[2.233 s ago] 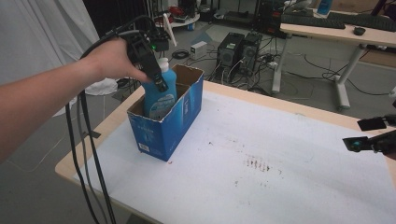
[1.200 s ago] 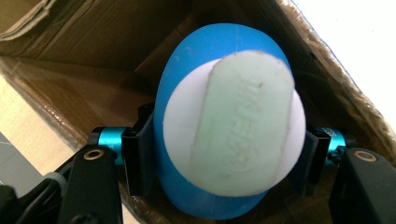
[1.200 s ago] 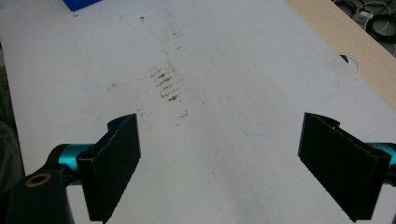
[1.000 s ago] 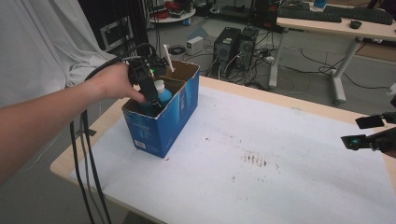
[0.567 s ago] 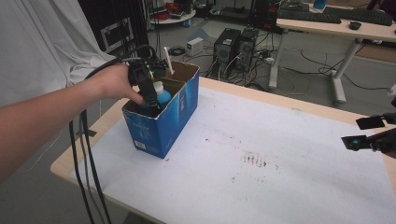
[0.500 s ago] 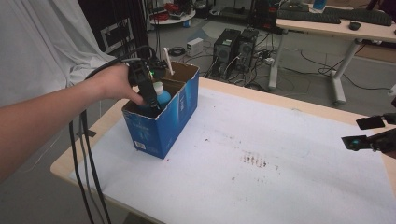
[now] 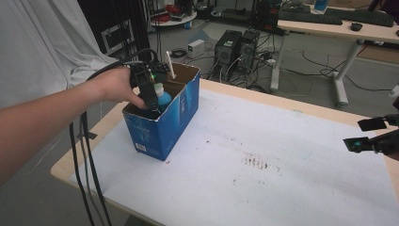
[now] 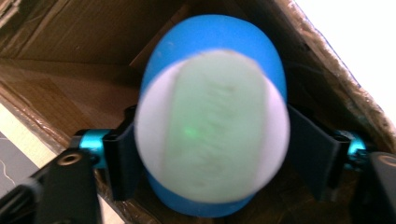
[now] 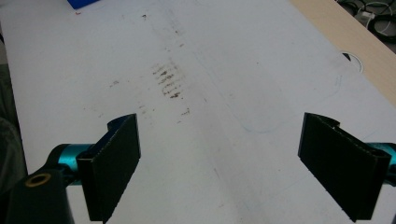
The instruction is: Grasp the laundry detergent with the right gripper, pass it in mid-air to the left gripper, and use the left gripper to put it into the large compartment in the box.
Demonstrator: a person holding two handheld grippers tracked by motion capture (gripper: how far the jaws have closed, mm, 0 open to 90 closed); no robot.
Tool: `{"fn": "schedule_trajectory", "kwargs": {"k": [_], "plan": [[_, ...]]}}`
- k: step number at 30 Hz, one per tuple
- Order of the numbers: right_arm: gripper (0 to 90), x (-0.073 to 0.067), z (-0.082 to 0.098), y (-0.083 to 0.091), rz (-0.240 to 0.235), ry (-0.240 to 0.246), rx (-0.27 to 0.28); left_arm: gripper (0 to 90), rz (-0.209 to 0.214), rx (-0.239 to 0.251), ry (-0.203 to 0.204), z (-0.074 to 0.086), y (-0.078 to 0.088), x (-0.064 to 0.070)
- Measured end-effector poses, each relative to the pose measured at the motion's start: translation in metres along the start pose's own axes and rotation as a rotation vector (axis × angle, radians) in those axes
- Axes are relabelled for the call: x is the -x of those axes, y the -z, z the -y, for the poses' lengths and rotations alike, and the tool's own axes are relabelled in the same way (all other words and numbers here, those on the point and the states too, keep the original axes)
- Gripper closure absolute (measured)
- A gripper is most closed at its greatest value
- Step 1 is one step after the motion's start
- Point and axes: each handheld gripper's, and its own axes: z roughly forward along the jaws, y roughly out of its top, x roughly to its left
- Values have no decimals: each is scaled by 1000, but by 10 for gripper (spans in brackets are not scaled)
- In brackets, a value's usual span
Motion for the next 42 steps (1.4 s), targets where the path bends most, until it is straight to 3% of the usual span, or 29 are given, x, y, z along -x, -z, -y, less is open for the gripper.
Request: {"fn": "schedule_trajectory", "kwargs": {"k": [8,26,30,34,42], "plan": [[127,0,1,1,0,-4,0,208,-1,-1,-43,2,9,0],[127,-3,3,9,13,8,-7,192,-38,70,-123,-12,68,4],[127,-4,4,13,25,6,-12,192,-33,87,-158,-23,78,11],[127,-6,6,17,39,8,-18,192,-20,87,-222,-39,84,22],[127,-11,12,25,71,7,-32,192,27,82,-350,-77,72,52]]}}
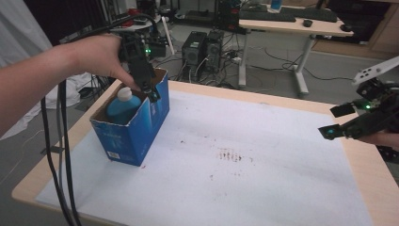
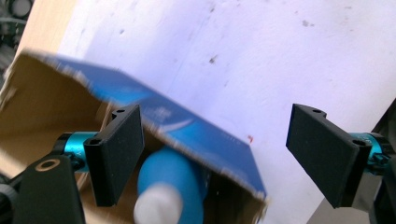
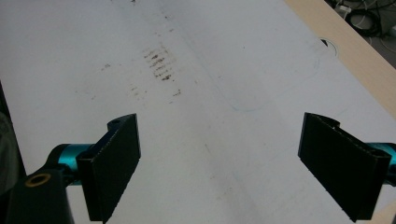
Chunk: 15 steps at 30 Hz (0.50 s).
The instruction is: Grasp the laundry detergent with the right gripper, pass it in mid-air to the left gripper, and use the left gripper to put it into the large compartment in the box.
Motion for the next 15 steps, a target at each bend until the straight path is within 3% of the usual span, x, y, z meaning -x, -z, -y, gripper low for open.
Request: {"fn": "schedule_trajectory", "kwargs": {"k": [15], "plan": [[127,-17,1,5,34,28,-43,192,56,18,-140,-58,-23,17]]}}
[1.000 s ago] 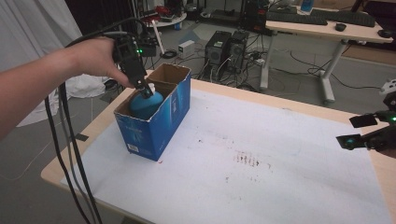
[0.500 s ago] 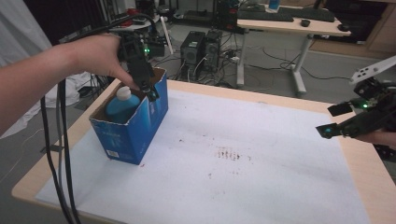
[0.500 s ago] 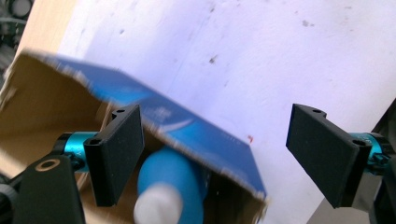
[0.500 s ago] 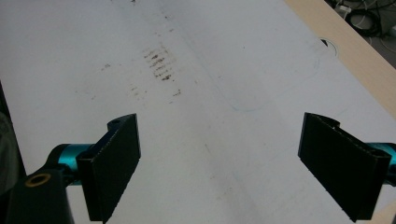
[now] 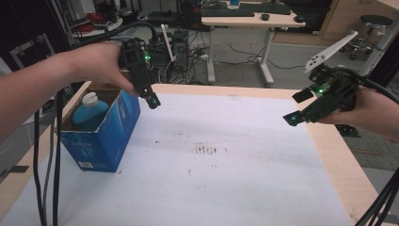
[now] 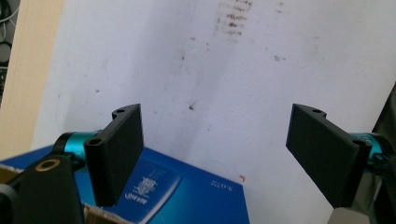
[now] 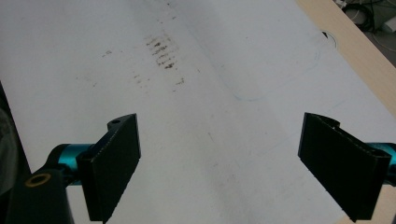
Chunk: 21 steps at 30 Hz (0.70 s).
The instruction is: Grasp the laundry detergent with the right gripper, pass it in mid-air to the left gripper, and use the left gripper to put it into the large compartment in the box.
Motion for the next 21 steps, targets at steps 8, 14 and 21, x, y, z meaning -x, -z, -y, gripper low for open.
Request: {"fn": "schedule_trajectory", "kwargs": {"k": [8,14,21], "plan": [[127,-6,-2,-1,7,9,-16,192,26,0,-50,-17,-12,3],[127,-6,2,1,10,1,-20,192,37,-1,-58,-23,-17,3],[127,-5,2,-1,0,4,-22,192,28,5,-42,-22,-16,1]]}}
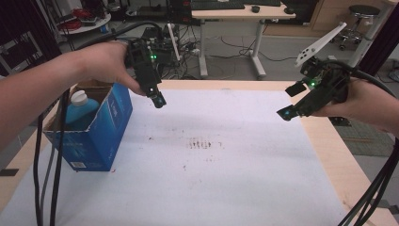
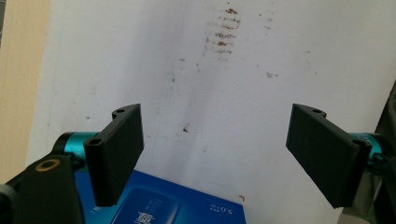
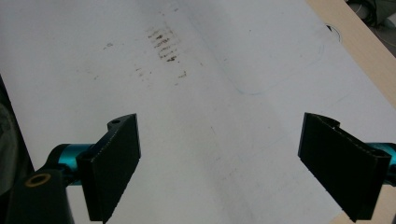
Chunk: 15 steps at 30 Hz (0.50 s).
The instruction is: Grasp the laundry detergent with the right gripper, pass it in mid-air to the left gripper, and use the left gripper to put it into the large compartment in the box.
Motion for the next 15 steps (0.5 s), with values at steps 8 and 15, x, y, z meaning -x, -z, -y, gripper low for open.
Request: {"fn": "schedule_trajectory", "kwargs": {"k": [8,15], "plan": [[127,-2,-3,-2,-5,12,1,192,-2,-3,-1,1,2,1],[127,-3,-4,-4,-9,16,-6,192,-6,-1,2,1,3,2]]}}
